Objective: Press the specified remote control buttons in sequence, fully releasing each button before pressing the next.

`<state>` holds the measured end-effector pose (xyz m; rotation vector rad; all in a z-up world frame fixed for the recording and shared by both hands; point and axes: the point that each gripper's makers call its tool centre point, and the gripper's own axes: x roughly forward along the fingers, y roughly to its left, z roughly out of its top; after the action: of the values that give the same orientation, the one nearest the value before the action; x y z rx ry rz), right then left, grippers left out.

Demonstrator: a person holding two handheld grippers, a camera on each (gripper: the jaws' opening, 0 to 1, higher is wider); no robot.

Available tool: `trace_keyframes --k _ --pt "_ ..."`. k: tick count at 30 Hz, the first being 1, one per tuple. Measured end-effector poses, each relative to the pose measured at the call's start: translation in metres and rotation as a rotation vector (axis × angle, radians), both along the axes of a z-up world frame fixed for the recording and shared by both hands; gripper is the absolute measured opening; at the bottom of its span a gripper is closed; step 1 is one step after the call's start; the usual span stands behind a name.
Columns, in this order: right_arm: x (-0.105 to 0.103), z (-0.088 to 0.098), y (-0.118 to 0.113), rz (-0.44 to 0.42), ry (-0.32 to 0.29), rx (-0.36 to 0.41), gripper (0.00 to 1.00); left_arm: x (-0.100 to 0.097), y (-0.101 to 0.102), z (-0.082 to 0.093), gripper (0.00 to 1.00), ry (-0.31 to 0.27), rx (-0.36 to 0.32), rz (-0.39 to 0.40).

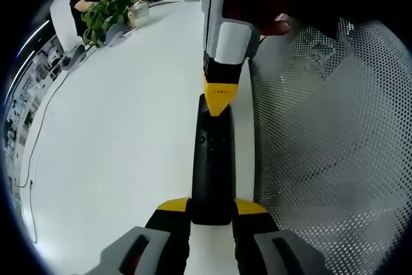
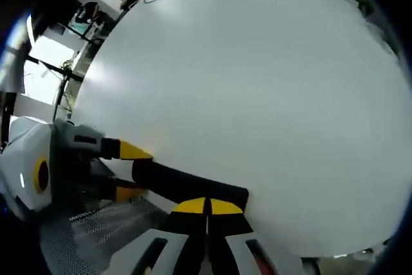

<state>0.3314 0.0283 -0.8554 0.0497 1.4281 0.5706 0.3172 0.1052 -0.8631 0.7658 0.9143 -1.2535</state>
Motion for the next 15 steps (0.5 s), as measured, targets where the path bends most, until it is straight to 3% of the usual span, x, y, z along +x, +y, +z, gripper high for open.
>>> trace_keyframes --k 11,13,15 --pt "0.000 0.002 -0.001 -0.033 0.014 0.044 0.00 0.000 0.000 0.000 0.25 -0.003 -0.009 0.008" --pt "0.003 0.003 -0.001 -0.039 -0.011 0.048 0.00 0.001 0.000 0.000 0.25 -0.003 -0.012 0.010" --pt "0.015 0.007 0.000 -0.059 -0.083 0.061 0.00 0.000 0.000 0.000 0.25 -0.004 -0.012 0.010"
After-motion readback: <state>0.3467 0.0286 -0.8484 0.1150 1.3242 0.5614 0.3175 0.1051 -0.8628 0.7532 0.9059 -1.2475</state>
